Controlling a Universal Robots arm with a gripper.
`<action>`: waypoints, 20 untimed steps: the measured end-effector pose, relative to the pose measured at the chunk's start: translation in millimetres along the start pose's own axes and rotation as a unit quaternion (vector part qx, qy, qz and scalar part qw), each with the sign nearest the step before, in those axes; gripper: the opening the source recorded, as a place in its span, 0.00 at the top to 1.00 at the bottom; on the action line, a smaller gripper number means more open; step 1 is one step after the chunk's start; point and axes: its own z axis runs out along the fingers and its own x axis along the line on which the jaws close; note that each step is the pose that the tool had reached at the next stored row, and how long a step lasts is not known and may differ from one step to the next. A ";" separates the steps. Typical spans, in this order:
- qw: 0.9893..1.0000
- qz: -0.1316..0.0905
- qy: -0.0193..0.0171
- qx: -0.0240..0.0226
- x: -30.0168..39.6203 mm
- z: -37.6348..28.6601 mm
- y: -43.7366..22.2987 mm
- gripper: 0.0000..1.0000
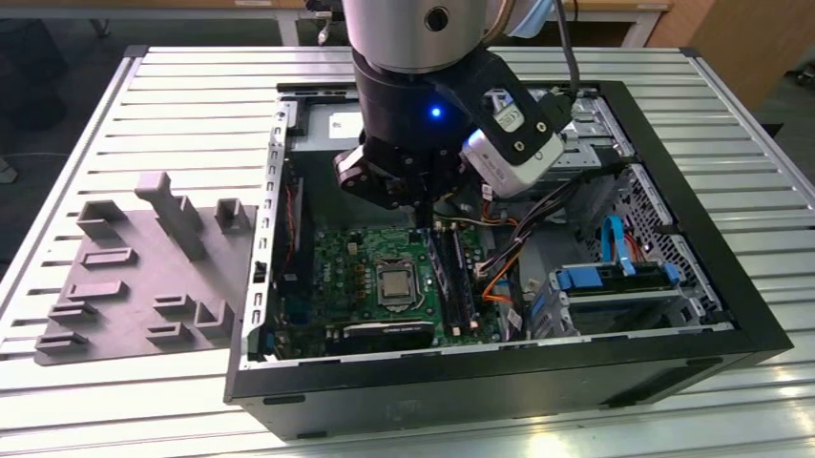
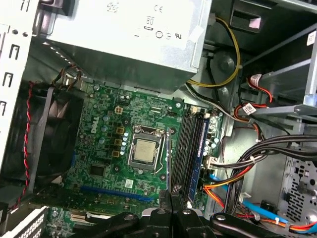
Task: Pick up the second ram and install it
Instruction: 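Insert the second ram into the second slot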
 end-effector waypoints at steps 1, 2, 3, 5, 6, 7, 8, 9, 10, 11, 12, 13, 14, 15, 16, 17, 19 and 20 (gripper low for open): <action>1.000 0.003 0.000 0.000 0.0 0.0 0.0 0.88; 1.000 0.006 0.000 0.001 0.0 0.0 0.0 0.88; 1.000 0.009 0.000 0.001 0.0 0.0 0.0 0.88; 1.000 0.015 0.000 0.001 0.0 0.0 0.0 0.88; 1.000 0.018 0.000 0.002 0.0 0.0 0.0 0.88; 1.000 0.020 0.000 0.002 0.0 0.0 0.0 0.88; 1.000 0.021 0.000 0.002 0.0 0.0 0.0 0.88; 1.000 0.021 0.000 0.002 0.0 0.0 0.0 0.88; 1.000 0.021 0.000 0.002 0.0 0.0 0.0 0.88; 1.000 0.021 0.000 0.002 0.0 0.0 0.0 0.88; 1.000 0.021 0.000 0.002 0.0 0.0 0.0 0.88; 1.000 0.021 0.000 0.002 0.0 0.0 0.0 0.88; 1.000 0.021 0.000 0.002 0.0 0.0 0.0 0.88; 1.000 0.022 0.000 0.002 0.0 0.0 0.0 0.88; 1.000 0.022 0.000 0.002 0.0 0.0 0.0 0.88; 1.000 0.022 0.000 0.002 0.0 0.0 0.0 0.88; 1.000 0.023 0.000 0.002 0.0 0.1 0.0 0.88; 1.000 0.025 0.000 0.002 0.0 0.2 0.0 0.88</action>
